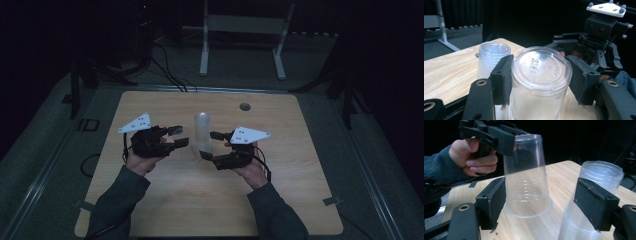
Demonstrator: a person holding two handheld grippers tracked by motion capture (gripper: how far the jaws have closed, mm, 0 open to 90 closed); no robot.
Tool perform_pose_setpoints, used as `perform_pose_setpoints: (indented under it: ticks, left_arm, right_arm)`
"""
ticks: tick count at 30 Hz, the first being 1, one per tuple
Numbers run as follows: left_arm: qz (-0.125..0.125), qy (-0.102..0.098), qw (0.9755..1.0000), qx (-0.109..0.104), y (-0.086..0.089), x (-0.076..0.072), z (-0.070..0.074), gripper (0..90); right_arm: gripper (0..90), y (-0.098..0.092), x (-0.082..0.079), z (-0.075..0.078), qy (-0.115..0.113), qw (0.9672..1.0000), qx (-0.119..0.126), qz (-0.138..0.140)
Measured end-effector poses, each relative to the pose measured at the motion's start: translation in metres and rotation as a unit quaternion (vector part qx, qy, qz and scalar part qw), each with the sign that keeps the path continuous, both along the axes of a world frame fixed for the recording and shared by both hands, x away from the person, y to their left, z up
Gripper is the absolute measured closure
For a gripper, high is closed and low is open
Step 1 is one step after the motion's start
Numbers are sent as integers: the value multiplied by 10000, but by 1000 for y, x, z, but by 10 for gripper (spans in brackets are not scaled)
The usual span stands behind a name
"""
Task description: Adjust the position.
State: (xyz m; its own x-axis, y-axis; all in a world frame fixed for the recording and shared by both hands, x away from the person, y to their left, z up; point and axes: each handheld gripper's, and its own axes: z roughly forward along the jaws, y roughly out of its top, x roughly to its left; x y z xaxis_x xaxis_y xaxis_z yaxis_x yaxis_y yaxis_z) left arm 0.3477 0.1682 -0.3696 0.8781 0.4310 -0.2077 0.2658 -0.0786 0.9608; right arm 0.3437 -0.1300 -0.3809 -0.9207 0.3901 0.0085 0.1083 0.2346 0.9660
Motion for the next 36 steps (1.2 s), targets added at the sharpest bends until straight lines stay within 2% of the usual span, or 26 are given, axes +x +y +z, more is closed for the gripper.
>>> perform_pose_setpoints:
  ticks: [10,36]
  left_arm:
    - [-66,-22,10000,-69,-2,-2,1,413]
    - [-169,-19,9998,-127,-7,-5,2,413]
  right_arm:
    - [237,6,-1,-3,69,9999,25,137]
    - [124,16,-1,-9,228,9995,-2,230]
